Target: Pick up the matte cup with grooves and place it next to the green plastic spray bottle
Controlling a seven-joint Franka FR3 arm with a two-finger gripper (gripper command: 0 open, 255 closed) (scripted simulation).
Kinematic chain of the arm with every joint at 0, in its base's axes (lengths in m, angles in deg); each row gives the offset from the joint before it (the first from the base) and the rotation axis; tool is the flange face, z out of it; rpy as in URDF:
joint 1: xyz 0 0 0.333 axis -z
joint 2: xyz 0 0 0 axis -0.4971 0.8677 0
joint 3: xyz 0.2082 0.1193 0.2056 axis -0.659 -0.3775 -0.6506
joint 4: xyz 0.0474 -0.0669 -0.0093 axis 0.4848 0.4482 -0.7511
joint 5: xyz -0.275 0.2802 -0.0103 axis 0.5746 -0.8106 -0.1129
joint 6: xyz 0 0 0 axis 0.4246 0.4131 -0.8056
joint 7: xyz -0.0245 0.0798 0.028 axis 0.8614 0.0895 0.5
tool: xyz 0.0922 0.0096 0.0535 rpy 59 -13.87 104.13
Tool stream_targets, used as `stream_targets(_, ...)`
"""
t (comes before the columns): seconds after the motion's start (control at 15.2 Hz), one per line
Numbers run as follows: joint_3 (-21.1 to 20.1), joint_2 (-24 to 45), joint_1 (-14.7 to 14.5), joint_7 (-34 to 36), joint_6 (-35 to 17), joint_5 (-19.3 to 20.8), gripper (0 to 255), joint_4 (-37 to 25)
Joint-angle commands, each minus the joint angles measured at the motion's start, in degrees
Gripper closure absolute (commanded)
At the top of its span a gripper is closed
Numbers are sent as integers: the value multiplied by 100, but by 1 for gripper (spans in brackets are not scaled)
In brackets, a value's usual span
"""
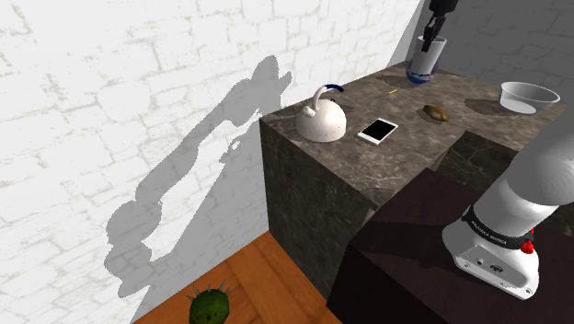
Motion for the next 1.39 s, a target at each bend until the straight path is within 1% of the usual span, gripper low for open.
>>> stream_targets(0.0,0,11,-1,-18,165,-10,255,-176)
stream_targets(0.73,0,115,-9,-98,1025,-77,255,-1131)
stream_targets(1.32,39,352,12,-215,1766,-198,255,-2085)
